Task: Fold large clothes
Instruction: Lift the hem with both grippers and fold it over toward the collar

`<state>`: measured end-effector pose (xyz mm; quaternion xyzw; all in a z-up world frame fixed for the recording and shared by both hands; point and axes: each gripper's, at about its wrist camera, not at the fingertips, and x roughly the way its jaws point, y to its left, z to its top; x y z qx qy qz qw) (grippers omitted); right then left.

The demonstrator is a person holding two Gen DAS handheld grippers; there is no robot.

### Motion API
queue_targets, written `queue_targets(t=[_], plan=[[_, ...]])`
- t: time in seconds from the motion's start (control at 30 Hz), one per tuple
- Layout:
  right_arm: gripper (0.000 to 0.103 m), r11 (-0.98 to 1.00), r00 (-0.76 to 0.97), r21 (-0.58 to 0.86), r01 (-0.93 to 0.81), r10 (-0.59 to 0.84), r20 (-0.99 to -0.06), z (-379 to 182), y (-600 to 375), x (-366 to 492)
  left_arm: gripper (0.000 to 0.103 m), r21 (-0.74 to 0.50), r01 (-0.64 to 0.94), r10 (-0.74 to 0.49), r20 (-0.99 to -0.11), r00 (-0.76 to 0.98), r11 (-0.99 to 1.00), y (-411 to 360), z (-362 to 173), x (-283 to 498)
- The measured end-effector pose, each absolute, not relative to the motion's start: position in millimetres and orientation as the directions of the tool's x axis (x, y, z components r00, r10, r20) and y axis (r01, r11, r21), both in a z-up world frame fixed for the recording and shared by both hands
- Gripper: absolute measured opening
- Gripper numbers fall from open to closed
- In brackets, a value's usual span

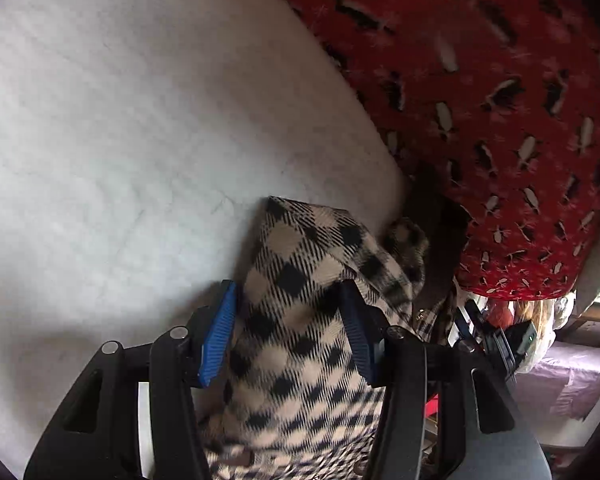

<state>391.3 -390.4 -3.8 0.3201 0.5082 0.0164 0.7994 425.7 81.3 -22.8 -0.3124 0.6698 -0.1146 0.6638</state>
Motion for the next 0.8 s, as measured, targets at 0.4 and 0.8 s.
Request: queue_targets(t=[0.4,0.8], plan=[[0.005,0.958,0.455,0.285,0.037,0.238,-0.858,0,-318,405,0.007,-0.444,0.074,-0.449,-0.873,0.189,0.893,15,20,406],[0.005,0.947,0.631,0.315,-0.065,0.284,-0.722,78,-330,312,0.006,-0.404,0.181,-0.443,-0.806,0.393,0.897,30,95,339]])
